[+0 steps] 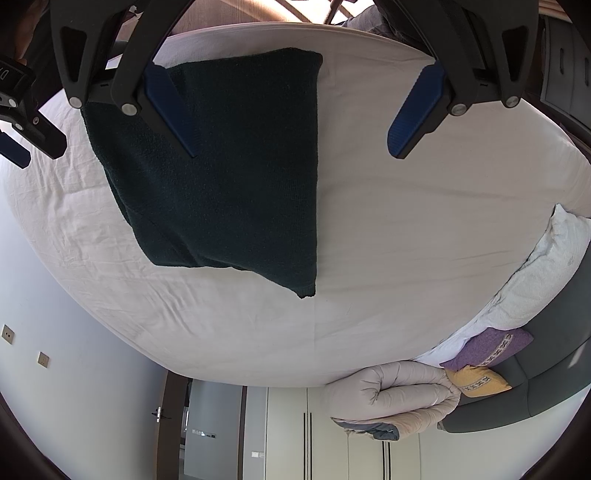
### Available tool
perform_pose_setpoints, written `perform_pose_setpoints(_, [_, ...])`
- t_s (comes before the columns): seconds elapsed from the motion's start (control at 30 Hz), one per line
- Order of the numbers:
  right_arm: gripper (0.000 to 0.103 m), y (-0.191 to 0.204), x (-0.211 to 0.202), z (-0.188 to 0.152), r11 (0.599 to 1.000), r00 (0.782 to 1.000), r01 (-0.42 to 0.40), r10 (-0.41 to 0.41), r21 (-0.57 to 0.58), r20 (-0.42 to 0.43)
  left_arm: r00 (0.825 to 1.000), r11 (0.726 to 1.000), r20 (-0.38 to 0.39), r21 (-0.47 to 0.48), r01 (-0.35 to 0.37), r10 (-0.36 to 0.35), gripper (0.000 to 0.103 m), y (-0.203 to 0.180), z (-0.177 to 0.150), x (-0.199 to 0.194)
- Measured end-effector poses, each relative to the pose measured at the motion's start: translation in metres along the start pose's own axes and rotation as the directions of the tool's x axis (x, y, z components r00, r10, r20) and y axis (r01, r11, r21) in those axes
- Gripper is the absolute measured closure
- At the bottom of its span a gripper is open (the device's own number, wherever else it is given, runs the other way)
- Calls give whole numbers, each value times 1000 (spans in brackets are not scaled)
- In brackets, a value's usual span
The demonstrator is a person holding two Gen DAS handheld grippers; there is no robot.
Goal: Fold small clothes
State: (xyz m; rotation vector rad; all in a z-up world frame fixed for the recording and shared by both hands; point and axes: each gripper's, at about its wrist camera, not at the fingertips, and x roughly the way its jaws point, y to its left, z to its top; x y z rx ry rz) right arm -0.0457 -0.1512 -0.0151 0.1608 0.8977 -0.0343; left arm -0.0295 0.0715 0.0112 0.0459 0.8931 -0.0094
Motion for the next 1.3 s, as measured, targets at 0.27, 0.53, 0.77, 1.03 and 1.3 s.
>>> perform_pose_setpoints(0.27, [0,0,1,0,1000,1000,-1,1,-1,-2,1000,1000,-1,1,0,0,0,0,0,0])
perform_pose_setpoints(0.53, [0,1,2,-2,1000,1000,-2,2,-1,-5,1000,1000,-3,-1,1,-1,0,1,-1,1])
perform_pose_setpoints(0.77, [0,2,2,-2,1000,1000,-5,5,-1,-8,1000,1000,-4,-2,1,-1,0,1,-2,2])
perform_pose_setpoints(1.03, [0,1,3,-2,1000,1000,-8,8,1,-12,1000,1000,-5,0,0,0,0,1,-3,3])
perform_pose_setpoints(1.3, [0,-2,5,-2,1000,1000,-13,14,7,-23,1000,1000,-3,-8,-3,3,0,2,-4,2])
